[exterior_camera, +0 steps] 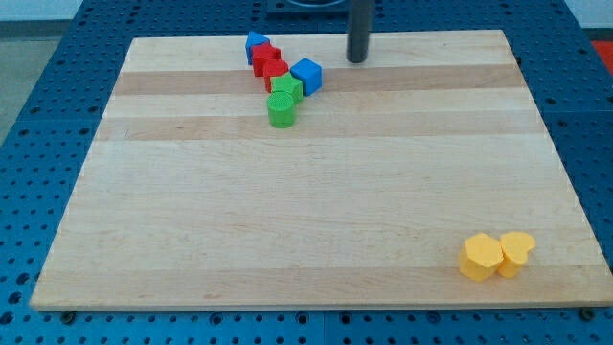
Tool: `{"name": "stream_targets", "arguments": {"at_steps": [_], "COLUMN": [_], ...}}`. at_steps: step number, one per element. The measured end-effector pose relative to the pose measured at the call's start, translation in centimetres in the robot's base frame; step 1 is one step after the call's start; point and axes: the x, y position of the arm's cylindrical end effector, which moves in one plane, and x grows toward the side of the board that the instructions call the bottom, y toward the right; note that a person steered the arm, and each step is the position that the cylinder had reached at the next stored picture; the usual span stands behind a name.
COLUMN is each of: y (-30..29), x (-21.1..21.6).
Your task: Move the blue cube to the center
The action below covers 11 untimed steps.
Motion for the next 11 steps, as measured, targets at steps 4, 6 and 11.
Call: {"name": "stream_targets", "arguments": {"at_steps": [4,6,11], "y": [-4.1,-7.1,-6.6], "x": [1.9,2.0,9.0]}}
